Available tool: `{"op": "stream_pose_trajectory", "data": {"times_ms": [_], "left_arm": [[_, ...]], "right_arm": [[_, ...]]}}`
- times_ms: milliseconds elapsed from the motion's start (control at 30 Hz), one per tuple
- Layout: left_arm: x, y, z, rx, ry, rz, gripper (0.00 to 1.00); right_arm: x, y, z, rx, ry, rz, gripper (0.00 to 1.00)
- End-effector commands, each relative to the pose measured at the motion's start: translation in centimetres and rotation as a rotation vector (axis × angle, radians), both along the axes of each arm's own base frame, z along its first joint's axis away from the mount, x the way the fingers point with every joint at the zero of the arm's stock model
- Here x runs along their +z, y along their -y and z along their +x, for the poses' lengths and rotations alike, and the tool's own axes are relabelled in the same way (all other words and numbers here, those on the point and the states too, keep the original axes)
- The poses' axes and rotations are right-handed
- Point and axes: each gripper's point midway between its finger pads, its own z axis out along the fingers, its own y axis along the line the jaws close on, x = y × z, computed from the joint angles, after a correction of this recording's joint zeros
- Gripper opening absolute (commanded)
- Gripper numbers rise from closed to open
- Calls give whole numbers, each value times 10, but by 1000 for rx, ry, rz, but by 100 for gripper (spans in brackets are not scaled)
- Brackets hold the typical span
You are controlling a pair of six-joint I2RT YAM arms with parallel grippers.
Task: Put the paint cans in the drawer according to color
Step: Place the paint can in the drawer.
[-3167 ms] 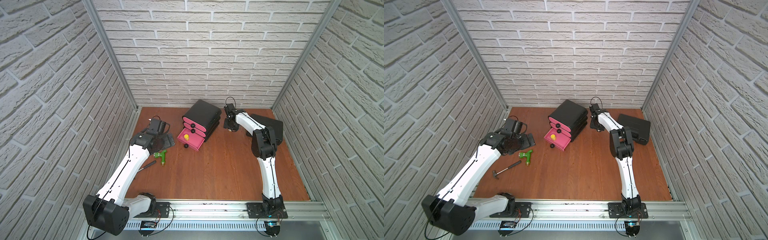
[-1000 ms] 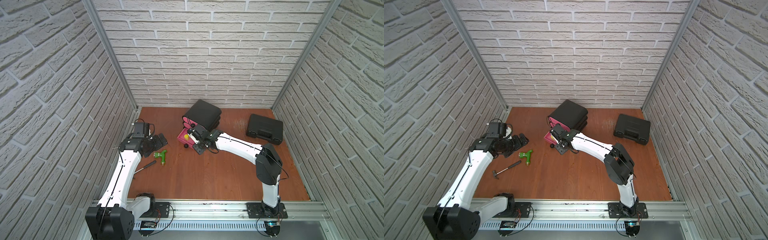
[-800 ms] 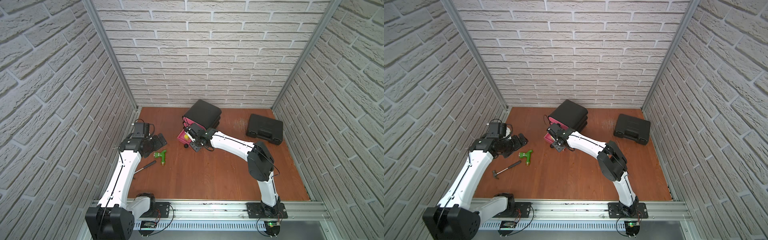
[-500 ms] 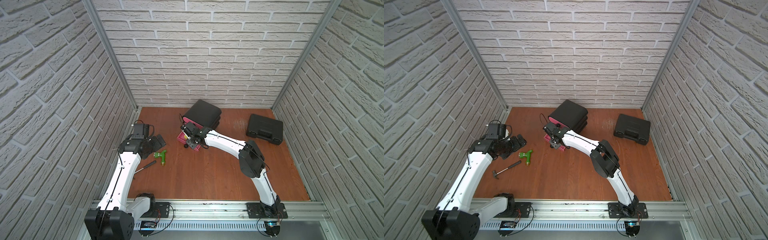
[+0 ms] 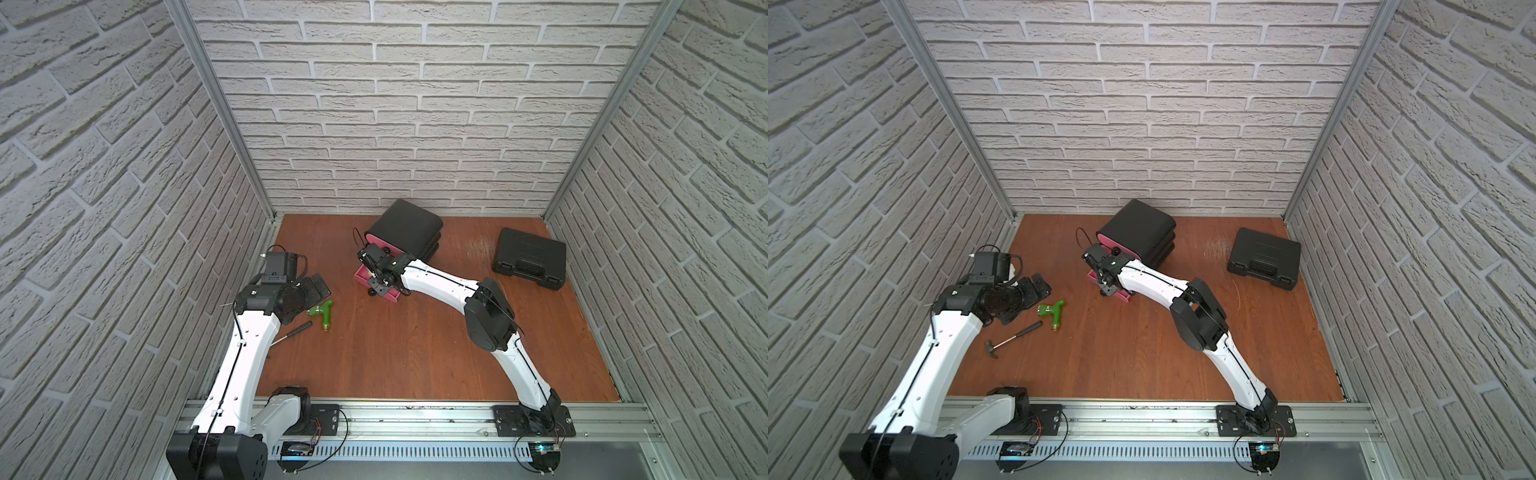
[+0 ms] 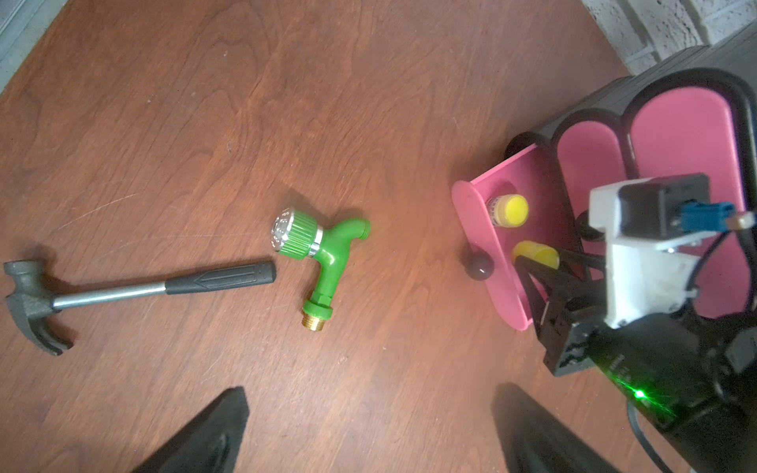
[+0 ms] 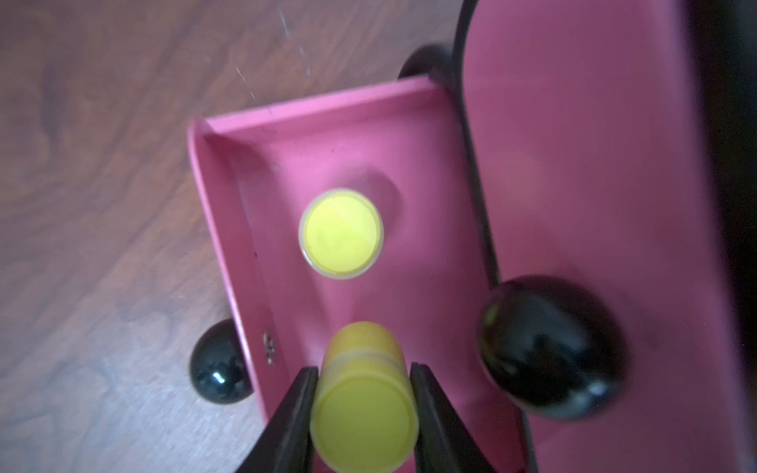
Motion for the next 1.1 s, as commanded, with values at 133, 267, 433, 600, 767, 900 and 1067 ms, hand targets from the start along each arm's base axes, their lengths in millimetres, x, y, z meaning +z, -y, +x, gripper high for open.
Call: {"op": "stream_pose_trajectory", "data": {"times_ms": [133, 267, 433, 600, 767, 900, 1067], "left_arm": [[3, 0, -4, 5, 11, -7, 98], [7, 0, -7, 1, 9, -1, 99], [1, -2, -13, 31, -13, -6, 99], [-12, -1, -14, 72, -36, -36, 98], [-14, 22, 6, 5, 22, -152, 90], [-13, 32, 21, -9, 72, -191, 74], [-17, 47, 40, -14, 104, -210, 54]], "right_arm": [[1, 8, 11, -52, 18, 2, 41], [6, 9, 13, -64, 21, 18, 50], [24, 9, 9, -59, 16, 56, 54], [63, 2, -12, -37, -34, 178, 54], [116, 2, -46, -54, -92, 363, 54], [160, 19, -55, -90, -47, 433, 52], [183, 44, -38, -197, 28, 506, 51]]}}
